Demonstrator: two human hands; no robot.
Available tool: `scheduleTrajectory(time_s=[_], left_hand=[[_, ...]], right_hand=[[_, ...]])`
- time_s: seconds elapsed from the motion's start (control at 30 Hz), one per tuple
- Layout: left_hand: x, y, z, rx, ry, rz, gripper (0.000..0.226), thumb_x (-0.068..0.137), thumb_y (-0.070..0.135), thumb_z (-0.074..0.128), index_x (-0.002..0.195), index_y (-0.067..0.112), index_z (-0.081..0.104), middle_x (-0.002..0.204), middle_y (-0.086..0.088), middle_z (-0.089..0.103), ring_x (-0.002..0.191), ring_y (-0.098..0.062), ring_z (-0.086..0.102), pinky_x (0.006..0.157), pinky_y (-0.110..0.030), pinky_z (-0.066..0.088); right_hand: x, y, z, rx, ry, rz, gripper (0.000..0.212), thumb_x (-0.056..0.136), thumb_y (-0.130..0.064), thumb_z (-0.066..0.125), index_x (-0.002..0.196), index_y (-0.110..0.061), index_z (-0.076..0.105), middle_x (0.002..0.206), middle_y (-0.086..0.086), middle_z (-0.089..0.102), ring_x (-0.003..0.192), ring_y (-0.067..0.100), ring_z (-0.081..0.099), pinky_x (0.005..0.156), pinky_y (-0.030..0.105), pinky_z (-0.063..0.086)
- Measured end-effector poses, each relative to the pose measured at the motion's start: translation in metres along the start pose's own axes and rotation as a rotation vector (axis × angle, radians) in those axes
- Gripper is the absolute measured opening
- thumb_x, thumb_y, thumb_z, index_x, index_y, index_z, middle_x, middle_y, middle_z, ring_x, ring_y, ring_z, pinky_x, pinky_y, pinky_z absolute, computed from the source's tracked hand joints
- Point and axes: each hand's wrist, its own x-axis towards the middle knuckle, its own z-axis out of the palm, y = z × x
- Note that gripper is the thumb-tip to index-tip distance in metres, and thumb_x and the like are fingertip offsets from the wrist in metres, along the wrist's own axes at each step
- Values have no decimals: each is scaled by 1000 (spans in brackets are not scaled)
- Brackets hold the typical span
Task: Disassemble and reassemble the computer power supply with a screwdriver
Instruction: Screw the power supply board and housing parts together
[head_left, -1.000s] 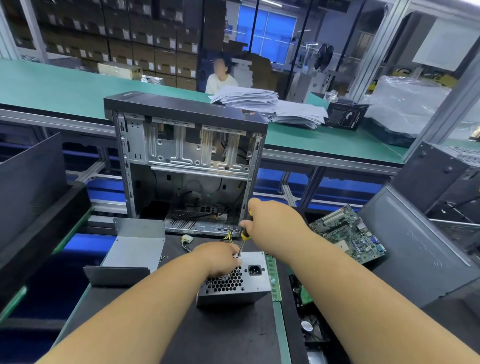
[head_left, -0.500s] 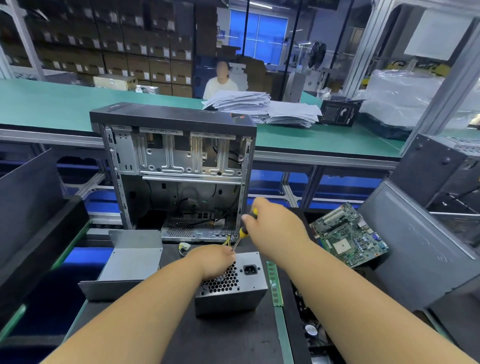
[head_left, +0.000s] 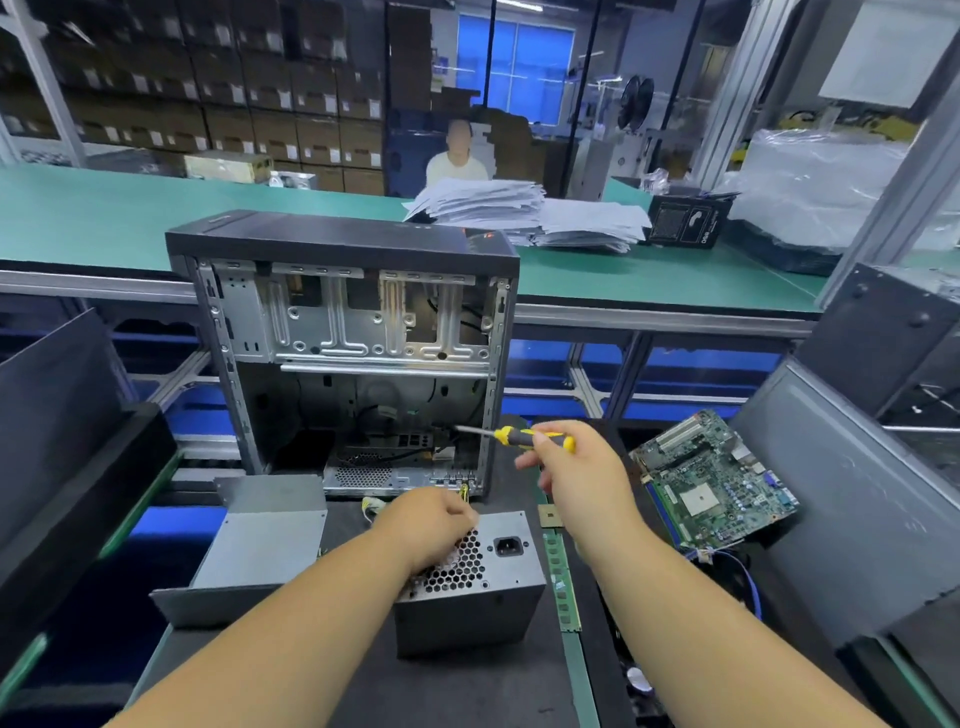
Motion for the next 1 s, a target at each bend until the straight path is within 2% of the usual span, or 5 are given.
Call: scheduleTrajectory(time_s=[0.13,0.3,0.43,0.57,1.0], left_hand=[[-4,-27,-18,-145,161,90,25,93,26,62,117,26,70,109,10,65,104,-10,61,82,-21,44],[-12,-86,-55,-63,339,-145,8,91,27,63,88,33,67,98,9,68,94,-16,62,83,-30,49],[-13,-120,-70,42,221,-290,12,87,21,64,75,24,68,84,4,69,79,-17,62,67,-27,47],[-2,-139,-63,120,80,-331,6,82,18,71,81,24,70,89,7,69,89,-15,62,81,-27,51],[48,-161,-29,506,-87,-216,9,80,26,69,80,25,60,91,9,64,91,-17,61,79,-27,52]], right_hand=[[7,6,19,171,-46,77,12,99,-18,54,101,-23,64,80,-3,76,51,2,52,55,19,44],[11,18,42,196,-79,95,12,99,-23,54,101,-25,66,82,-7,76,50,4,48,53,21,43],[14,23,54,191,-79,111,12,99,-23,54,98,-27,65,80,-5,76,51,6,48,56,27,44],[17,23,57,168,-69,93,14,99,-21,54,104,-22,66,82,-5,76,52,6,49,56,24,44],[27,33,59,89,-66,74,15,98,-23,54,107,-28,66,83,-6,75,60,5,54,65,25,47]])
